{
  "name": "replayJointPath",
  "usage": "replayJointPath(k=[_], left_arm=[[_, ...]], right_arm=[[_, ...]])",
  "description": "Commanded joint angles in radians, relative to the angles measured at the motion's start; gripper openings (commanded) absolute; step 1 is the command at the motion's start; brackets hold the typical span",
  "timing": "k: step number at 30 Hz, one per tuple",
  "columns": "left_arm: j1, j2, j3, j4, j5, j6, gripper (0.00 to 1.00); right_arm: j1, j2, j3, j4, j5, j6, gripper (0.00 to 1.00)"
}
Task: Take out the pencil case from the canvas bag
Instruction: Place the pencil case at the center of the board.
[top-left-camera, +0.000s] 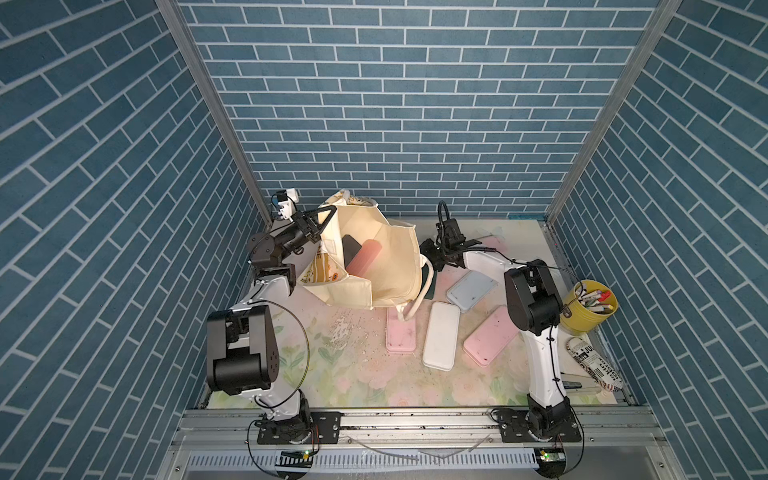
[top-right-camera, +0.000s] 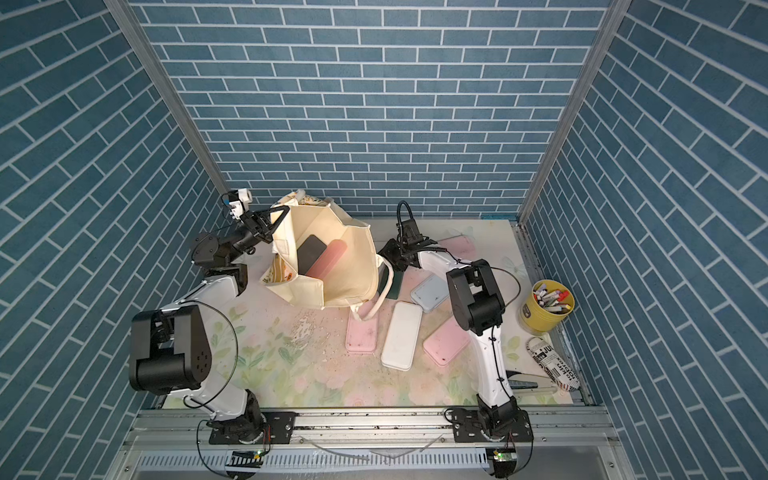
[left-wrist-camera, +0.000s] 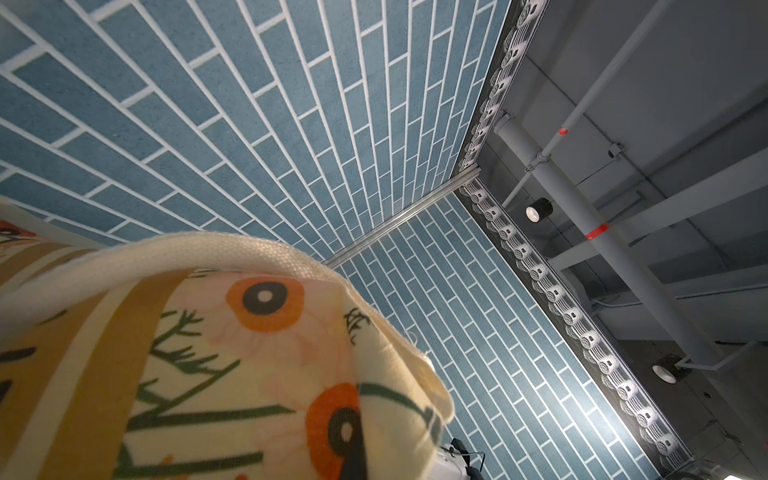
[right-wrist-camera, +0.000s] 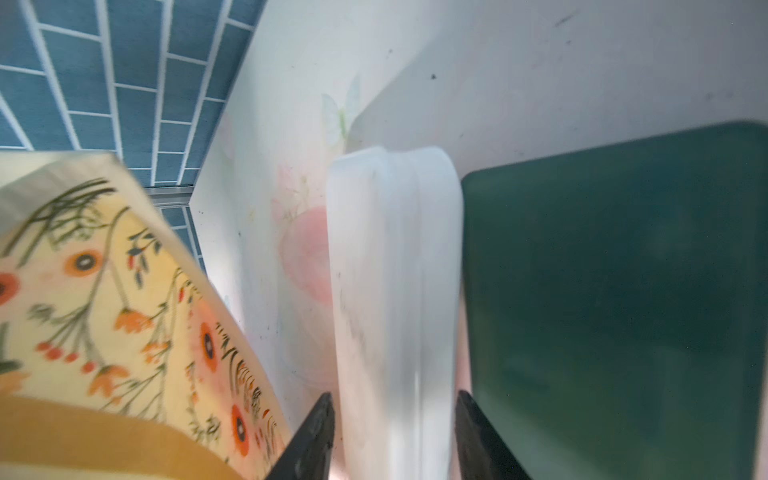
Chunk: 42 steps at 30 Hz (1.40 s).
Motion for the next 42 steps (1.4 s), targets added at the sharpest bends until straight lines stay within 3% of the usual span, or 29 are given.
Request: replayJointPath(k=[1, 17, 33, 37, 42], left_arm=[[0.005, -0.045, 0.025, 0.098, -0.031, 0.0, 0.04], [0.004, -0.053, 0.023, 0.1, -0.036, -0.001, 0.04], [0.004, 0.0, 0.012, 0.034, -0.042, 0.01, 0.04], [0.001, 0.006, 0.009, 0.004, -0.044, 0.024, 0.04], [-0.022, -0.011, 0.009, -0.071, -0.03, 0.087, 0.03]], right_arm=[[0.015, -0.056, 0.036, -0.043, 0.027, -0.034, 0.48], [0.016, -0.239, -0.108, -0.019, 0.179, -0.043, 0.49], [0.02, -0.596, -0.399, 0.079, 0.549, -0.048, 0.48], [0.061, -0.692, -0.413, 0.097, 0.606, -0.114, 0.46], [0.186, -0.755, -0.346, 0.105, 0.681, -0.259, 0.45]])
